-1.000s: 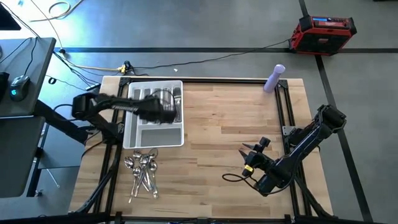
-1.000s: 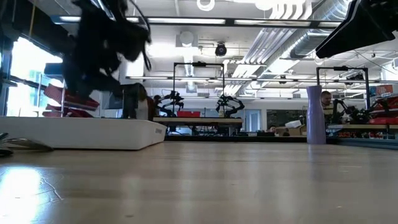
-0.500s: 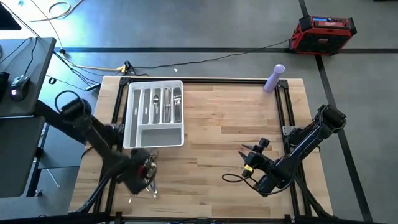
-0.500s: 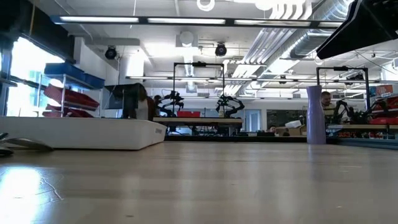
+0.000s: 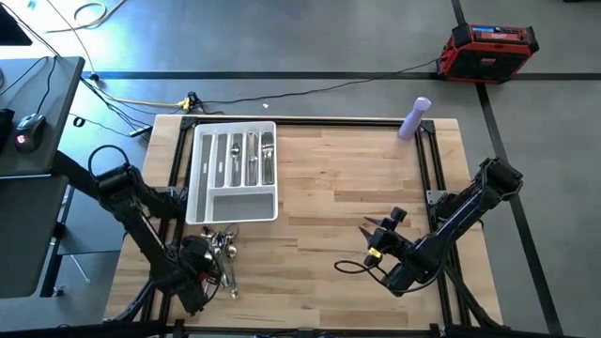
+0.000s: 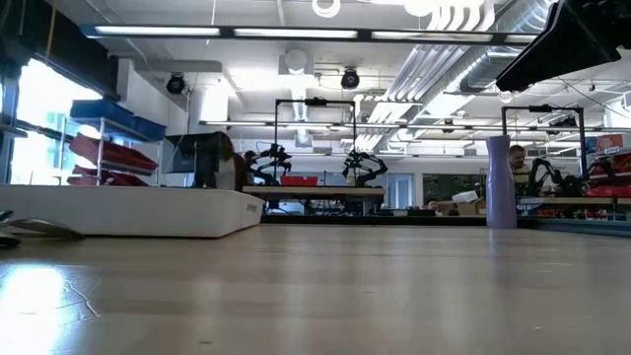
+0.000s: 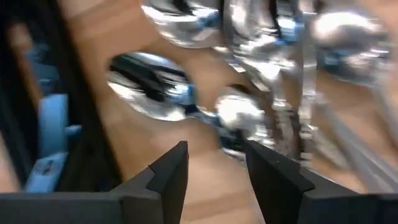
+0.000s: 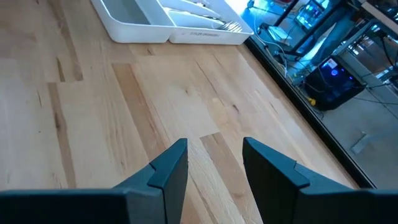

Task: Sort silverware
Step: Put the spoon in the silverware tray

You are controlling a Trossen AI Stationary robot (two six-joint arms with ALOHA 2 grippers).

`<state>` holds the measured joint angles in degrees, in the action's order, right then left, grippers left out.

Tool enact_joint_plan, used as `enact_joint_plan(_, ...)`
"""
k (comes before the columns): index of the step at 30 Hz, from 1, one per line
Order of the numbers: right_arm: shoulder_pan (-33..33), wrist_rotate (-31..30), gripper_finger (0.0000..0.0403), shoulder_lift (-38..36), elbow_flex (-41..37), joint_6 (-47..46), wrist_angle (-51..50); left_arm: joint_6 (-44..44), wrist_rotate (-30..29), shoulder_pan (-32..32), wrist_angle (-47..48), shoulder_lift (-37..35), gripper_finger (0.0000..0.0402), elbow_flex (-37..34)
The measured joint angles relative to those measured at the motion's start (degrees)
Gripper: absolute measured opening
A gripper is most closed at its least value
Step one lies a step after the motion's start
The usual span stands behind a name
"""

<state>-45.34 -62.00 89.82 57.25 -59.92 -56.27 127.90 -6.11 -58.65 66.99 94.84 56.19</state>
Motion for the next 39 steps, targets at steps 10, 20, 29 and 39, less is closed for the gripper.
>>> enact_joint_plan(10, 0.0, -0.1, 0.0138, 0.0, 0.0, 1.0, 0.2, -2.0, 6.7, 4.0, -7.0, -1.4, 0.0132, -9.7)
enact_joint_plan(20, 0.0, -0.4, 0.0138, 0.0, 0.0, 1.5, 0.6, -14.2, 0.7, 7.8, -7.5, -1.9, 0.0131, -11.9)
enact_joint_plan(29, 0.0, -0.4, 0.0138, 0.0, 0.0, 1.5, 1.1, -10.8, -11.3, 7.6, -6.8, -2.0, 0.0131, -6.9)
enact_joint_plan(39, 0.0, -0.4, 0.0138, 0.0, 0.0, 1.5, 1.4, -5.6, -15.6, 6.6, -7.0, -2.1, 0.0131, -3.4)
